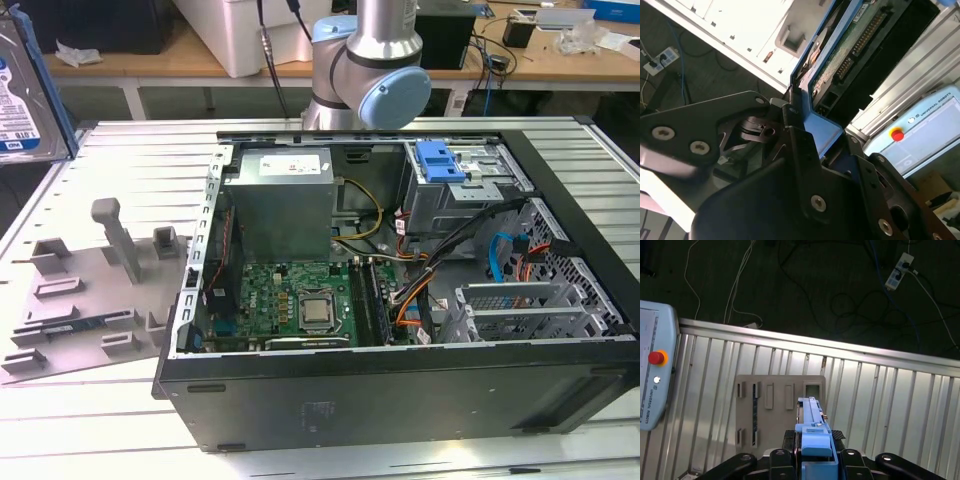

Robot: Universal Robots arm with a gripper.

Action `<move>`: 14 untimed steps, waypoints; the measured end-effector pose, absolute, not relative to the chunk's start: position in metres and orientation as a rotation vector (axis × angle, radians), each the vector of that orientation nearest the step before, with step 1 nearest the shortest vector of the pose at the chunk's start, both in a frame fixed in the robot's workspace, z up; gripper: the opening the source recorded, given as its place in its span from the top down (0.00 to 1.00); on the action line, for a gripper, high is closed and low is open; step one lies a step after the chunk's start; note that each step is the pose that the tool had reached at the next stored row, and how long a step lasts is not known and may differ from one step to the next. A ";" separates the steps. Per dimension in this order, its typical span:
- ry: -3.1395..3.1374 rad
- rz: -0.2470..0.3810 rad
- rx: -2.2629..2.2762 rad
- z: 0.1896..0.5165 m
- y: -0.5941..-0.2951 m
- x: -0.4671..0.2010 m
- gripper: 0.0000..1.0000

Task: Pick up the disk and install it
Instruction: 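Pick up the disk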

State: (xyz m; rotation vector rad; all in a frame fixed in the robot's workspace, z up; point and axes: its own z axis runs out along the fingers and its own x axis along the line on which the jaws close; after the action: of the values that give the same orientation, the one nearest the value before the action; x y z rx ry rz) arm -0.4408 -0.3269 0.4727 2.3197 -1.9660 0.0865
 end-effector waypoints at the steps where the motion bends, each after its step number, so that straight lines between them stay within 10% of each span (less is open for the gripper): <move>1: -1.966 0.087 2.320 0.475 -0.327 -0.441 0.63; 14: -1.966 0.087 2.320 0.480 -0.327 -0.441 0.63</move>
State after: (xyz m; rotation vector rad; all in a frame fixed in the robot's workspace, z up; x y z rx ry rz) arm -0.4407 -0.3271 0.4804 2.3198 -1.9662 0.0867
